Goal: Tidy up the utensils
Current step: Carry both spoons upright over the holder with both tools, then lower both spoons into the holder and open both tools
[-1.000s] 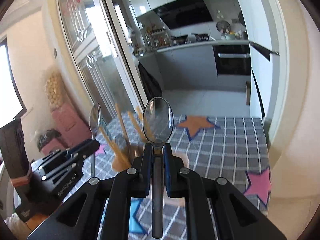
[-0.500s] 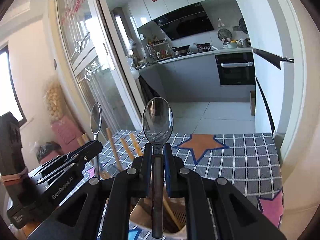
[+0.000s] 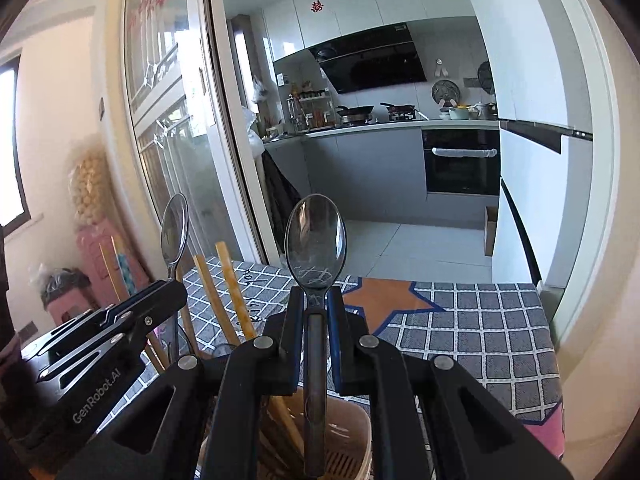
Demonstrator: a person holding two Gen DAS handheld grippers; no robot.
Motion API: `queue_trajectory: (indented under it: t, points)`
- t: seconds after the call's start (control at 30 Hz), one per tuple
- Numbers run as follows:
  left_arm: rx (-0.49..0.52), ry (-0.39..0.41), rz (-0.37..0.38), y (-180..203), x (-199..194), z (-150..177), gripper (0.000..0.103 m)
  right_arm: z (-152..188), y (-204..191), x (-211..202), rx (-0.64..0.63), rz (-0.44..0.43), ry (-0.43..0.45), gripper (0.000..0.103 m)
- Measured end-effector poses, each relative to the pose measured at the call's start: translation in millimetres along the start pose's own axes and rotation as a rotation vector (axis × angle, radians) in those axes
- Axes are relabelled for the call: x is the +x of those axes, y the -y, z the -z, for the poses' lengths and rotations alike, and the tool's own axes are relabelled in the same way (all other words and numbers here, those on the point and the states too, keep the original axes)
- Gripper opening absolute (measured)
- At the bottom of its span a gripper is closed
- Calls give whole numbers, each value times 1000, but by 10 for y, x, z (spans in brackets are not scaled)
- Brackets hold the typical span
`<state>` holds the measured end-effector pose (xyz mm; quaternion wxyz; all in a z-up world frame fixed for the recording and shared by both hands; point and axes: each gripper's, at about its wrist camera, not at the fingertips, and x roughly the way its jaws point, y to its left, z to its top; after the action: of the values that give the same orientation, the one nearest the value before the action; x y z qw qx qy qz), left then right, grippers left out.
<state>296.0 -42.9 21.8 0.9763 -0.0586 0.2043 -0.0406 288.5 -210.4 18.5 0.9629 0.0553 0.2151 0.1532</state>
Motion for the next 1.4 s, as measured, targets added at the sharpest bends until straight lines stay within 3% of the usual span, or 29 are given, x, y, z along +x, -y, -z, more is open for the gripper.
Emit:
queue_trajectory:
  t: [0.73,1.3,1.4]
  points:
    - [45,-69,-24,-8,48,242,41,120,-10,-93,-40,16,-8,12]
    - [53,-61,-12,-81,-99,244,41,170,-56,-145,-59,4,-24,12]
    - [64,-69,10,-73,-115,243,53,178,-67,-143,-68,2,-29,12]
